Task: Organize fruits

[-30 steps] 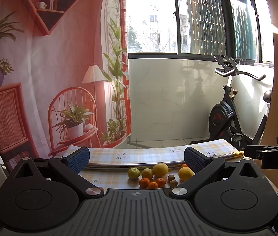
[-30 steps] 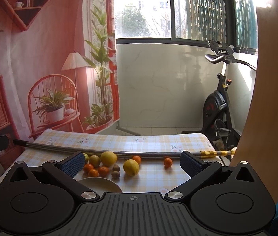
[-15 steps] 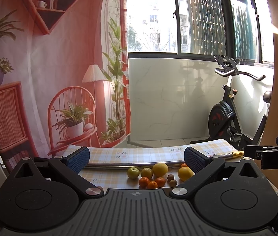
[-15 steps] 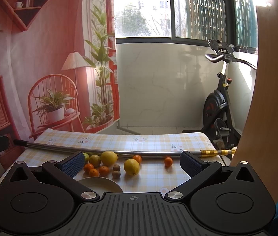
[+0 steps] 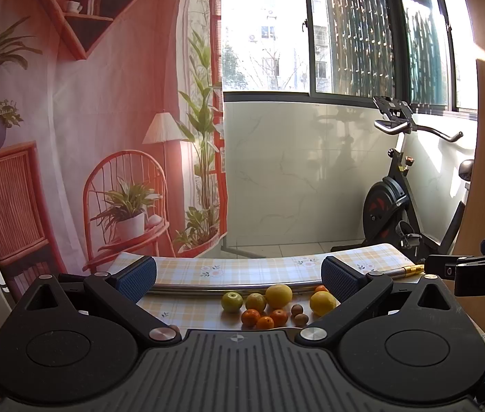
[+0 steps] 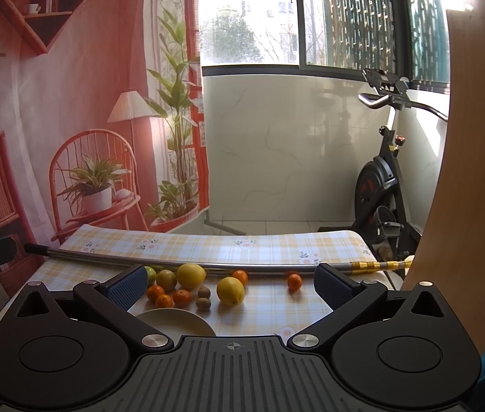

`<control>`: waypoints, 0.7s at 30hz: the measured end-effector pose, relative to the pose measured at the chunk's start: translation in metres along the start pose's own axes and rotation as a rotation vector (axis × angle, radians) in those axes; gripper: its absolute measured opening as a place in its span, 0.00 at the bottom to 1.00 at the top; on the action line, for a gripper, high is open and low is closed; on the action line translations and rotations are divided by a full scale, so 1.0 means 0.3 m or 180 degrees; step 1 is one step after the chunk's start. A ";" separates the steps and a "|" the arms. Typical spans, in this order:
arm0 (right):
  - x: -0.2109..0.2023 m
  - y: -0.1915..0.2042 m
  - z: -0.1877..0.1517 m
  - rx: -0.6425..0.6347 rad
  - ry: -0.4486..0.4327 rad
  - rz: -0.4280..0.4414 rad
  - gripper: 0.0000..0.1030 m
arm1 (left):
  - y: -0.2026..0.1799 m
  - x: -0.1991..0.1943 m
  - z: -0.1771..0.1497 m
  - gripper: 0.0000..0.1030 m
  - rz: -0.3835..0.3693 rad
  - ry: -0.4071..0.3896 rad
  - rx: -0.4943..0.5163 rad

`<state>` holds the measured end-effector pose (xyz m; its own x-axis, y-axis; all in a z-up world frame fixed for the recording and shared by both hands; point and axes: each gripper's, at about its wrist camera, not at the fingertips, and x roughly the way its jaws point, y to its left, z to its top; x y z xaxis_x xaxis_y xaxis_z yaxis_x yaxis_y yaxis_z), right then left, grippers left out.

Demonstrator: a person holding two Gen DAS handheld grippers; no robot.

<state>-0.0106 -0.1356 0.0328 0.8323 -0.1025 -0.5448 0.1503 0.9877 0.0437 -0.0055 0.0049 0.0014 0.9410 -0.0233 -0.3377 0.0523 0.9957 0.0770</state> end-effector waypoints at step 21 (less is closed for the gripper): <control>0.166 -0.040 -0.018 0.0078 -0.0074 0.0046 1.00 | 0.279 0.262 -0.061 0.98 0.0187 0.0341 -0.0494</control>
<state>0.0263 -0.1521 0.0007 0.8466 -0.0914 -0.5243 0.1511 0.9859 0.0721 0.0667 0.0881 -0.0357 0.8995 0.0367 -0.4354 -0.0616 0.9972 -0.0433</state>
